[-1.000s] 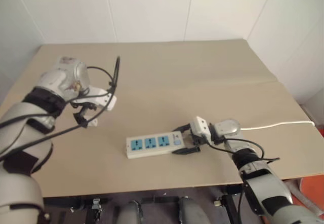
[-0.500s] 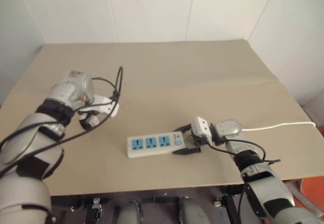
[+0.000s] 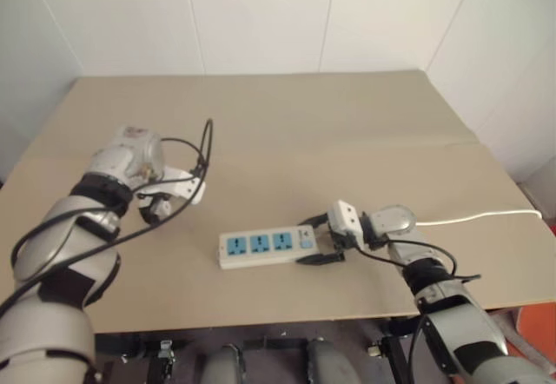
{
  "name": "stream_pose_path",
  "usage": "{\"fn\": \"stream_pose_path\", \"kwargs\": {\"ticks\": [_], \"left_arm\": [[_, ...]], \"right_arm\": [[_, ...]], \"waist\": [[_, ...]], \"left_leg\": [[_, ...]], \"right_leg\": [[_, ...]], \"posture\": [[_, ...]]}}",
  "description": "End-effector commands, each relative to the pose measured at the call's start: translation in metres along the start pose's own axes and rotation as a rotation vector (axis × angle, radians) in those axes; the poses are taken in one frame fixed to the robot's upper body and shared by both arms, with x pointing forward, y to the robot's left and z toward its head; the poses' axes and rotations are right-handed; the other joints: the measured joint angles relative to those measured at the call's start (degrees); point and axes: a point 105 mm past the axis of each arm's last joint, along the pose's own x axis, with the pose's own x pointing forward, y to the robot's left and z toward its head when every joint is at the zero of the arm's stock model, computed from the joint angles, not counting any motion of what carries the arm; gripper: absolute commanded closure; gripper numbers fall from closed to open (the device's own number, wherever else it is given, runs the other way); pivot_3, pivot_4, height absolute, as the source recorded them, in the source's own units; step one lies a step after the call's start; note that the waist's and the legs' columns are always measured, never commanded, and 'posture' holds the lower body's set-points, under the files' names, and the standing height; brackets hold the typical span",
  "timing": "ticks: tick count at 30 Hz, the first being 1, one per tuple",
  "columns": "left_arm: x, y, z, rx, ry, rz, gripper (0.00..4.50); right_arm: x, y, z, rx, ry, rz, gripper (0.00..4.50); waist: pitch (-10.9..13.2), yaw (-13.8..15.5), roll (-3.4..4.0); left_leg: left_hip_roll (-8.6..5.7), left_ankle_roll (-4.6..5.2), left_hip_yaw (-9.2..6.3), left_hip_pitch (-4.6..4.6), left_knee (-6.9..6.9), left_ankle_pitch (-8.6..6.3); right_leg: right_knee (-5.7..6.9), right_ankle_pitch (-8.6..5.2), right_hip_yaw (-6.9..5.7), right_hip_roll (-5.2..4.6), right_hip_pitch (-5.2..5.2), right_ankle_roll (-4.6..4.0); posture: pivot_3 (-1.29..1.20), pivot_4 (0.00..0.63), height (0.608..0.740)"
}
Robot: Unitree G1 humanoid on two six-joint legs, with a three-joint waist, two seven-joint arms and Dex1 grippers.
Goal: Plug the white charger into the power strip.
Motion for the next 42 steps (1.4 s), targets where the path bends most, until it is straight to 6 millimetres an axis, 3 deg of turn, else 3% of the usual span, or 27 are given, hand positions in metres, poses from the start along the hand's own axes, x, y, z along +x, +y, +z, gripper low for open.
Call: {"fn": "stream_pose_path", "kwargs": {"ticks": [1,10,12,19,24,27,29,32,35,39,42], "left_arm": [[-0.004,0.005,-0.003,0.0,-0.004,0.037,0.39],[-0.005,0.008,0.005,0.009,-0.04,0.043,3.1],[-0.005,0.007,0.005,0.012,-0.035,0.039,3.49],[-0.013,0.014,0.01,-0.022,-0.095,0.081,3.49],[-0.06,0.03,0.031,-0.127,-0.354,0.162,3.49],[-0.107,0.035,0.049,-0.224,-0.669,0.205,3.49],[-0.152,0.032,0.066,-0.316,-1.068,0.22,3.49],[-0.183,0.016,0.08,-0.372,-1.444,0.188,3.49],[-0.184,-0.02,0.091,-0.412,-1.711,0.02,3.49],[-0.149,-0.047,0.123,-0.491,-1.744,-0.099,3.49],[-0.136,-0.056,0.135,-0.5,-1.74,-0.145,3.49]], "right_arm": [[0.003,0.018,-0.024,0.055,0.108,0.07,1.08],[0.002,0.017,-0.025,0.055,0.124,0.076,1.08],[0.002,0.016,-0.024,0.057,0.122,0.074,1.08],[0.001,0.016,-0.025,0.057,0.13,0.073,1.08],[-0.001,0.017,-0.025,0.056,0.129,0.076,1.08],[-0.003,0.015,-0.025,0.059,0.129,0.07,1.08],[-0.004,0.014,-0.026,0.07,0.131,0.061,1.08],[-0.005,0.015,-0.028,0.076,0.135,0.062,1.08],[-0.004,0.015,-0.029,0.085,0.139,0.059,1.08],[-0.001,0.016,-0.031,0.106,0.147,0.061,1.08],[-0.001,0.018,-0.034,0.137,0.153,0.067,1.08]], "waist": [[-0.01,0.01,0.0],[-0.16,0.52,-0.08],[-0.17,0.52,-0.08],[-0.19,0.55,-0.11],[-0.21,0.51,-0.14],[-0.21,0.49,-0.14],[-0.21,0.42,-0.14],[-0.27,0.28,-0.03],[-0.54,-0.1,0.4],[-0.61,-0.07,0.27],[-0.65,0.24,0.14]], "left_leg": [[0.0,0.0,0.0,0.01,0.0,0.0],[0.0,0.0,0.0,0.08,0.0,0.0],[0.0,0.0,0.0,0.08,0.0,0.0],[0.0,0.0,0.0,0.11,0.0,0.0],[0.01,0.0,0.0,0.07,0.0,0.0],[0.02,-0.01,0.0,0.04,0.0,0.0],[0.02,-0.01,0.0,0.03,0.0,0.0],[0.05,-0.01,-0.02,0.07,0.0,0.0],[0.08,-0.01,-0.06,0.41,0.0,0.0],[0.05,-0.04,-0.18,0.6,0.0,0.01],[0.04,-0.15,-0.2,0.66,0.02,0.08]], "right_leg": [[0.0,0.0,0.0,0.0,0.01,0.0],[0.0,0.03,0.0,0.01,0.09,-0.05],[-0.01,0.03,0.0,0.02,0.09,-0.06],[-0.01,0.04,0.0,0.02,0.13,-0.06],[-0.03,0.04,0.0,0.02,0.12,-0.06],[-0.04,0.04,0.0,0.02,0.09,-0.06],[-0.05,0.04,0.0,0.02,0.09,-0.06],[-0.04,0.04,0.0,0.02,0.12,-0.06],[-0.1,0.03,0.01,-0.01,0.52,-0.06],[-0.14,0.02,-0.01,0.03,0.82,-0.07],[-0.14,0.07,-0.01,0.04,0.91,-0.15]], "posture": [[0.0,0.15,0.74],[0.0,0.15,0.74],[0.0,0.15,0.74],[0.0,0.15,0.74],[0.0,0.15,0.74],[0.0,0.15,0.74],[0.0,0.15,0.74],[0.0,0.15,0.74],[0.0,0.15,0.74],[0.0,0.15,0.74],[0.0,0.15,0.74]]}}
